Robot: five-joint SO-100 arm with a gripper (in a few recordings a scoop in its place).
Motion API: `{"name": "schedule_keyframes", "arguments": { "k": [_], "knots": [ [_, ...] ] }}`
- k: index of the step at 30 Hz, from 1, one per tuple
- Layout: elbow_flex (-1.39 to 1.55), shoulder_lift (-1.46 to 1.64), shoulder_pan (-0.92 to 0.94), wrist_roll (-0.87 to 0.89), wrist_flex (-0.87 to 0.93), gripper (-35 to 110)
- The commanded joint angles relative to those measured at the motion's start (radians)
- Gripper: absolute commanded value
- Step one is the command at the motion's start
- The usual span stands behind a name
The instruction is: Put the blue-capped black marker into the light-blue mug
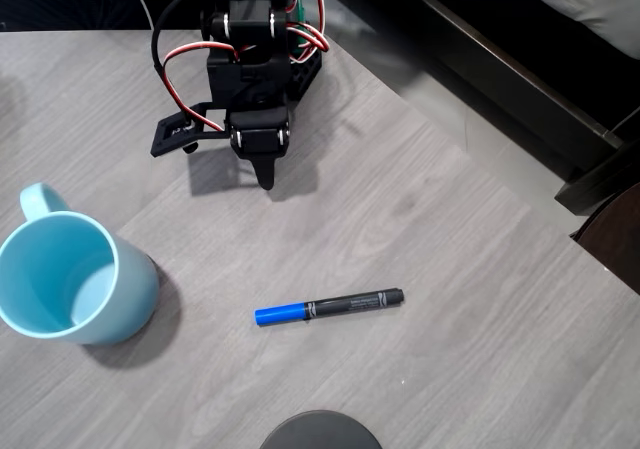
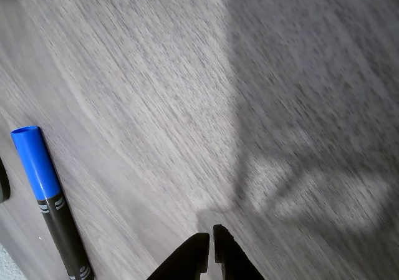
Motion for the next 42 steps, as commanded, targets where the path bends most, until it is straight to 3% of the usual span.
{"name": "schedule_keyframes", "arguments": {
  "k": [1,42],
  "knots": [
    [0.002,0.026,0.002,-0.005,0.011,0],
    [0.002,0.028,-0.086,-0.009,0.012,0]
  ]
}}
